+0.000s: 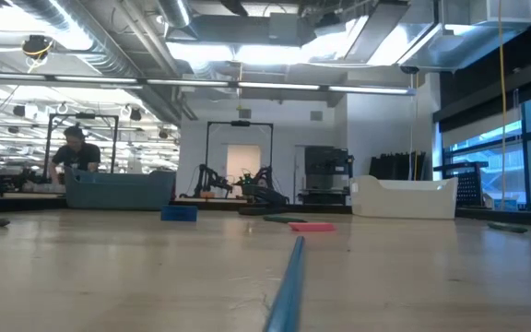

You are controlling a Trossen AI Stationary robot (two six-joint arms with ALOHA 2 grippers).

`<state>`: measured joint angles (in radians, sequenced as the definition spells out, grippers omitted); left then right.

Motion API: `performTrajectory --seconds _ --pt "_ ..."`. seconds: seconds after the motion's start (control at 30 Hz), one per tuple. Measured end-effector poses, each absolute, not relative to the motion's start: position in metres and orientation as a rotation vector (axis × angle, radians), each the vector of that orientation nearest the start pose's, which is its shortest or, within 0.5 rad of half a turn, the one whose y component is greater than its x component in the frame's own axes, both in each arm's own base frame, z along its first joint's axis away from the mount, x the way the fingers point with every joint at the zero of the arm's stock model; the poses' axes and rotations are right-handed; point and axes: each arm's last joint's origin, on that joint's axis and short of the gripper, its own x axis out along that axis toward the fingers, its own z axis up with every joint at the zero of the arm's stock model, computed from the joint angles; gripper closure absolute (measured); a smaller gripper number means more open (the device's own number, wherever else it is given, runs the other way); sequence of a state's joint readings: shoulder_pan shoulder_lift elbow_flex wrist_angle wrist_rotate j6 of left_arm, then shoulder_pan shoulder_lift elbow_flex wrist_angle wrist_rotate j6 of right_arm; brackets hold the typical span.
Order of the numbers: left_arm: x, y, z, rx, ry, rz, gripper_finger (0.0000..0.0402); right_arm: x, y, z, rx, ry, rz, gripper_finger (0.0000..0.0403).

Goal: Sort crayons/erasers/pens/pencils in bins
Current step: Put the gray crayon into the green bin

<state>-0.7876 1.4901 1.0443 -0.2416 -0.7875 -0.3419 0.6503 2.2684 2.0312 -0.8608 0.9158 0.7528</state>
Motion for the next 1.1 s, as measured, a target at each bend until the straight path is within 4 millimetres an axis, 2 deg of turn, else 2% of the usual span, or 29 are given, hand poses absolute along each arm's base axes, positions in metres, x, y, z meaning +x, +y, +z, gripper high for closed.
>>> performTrajectory --seconds 0.43,0.8,1.1 --pt "0.238 -0.208 0.259 0.095 0.470 0.082 0.0214 0.390 0.292 0.236 -0.115 0.538 -0.467 0.0354" --pt "0.243 -0.215 0.268 0.110 0.407 -0.047 0.0216 0.393 0.294 0.238 -0.151 0.528 -0.427 0.0354" --pt "0.245 -0.212 0.268 0.121 0.416 -0.042 0.0274 0.394 0.295 0.239 -0.156 0.524 -0.422 0.0354"
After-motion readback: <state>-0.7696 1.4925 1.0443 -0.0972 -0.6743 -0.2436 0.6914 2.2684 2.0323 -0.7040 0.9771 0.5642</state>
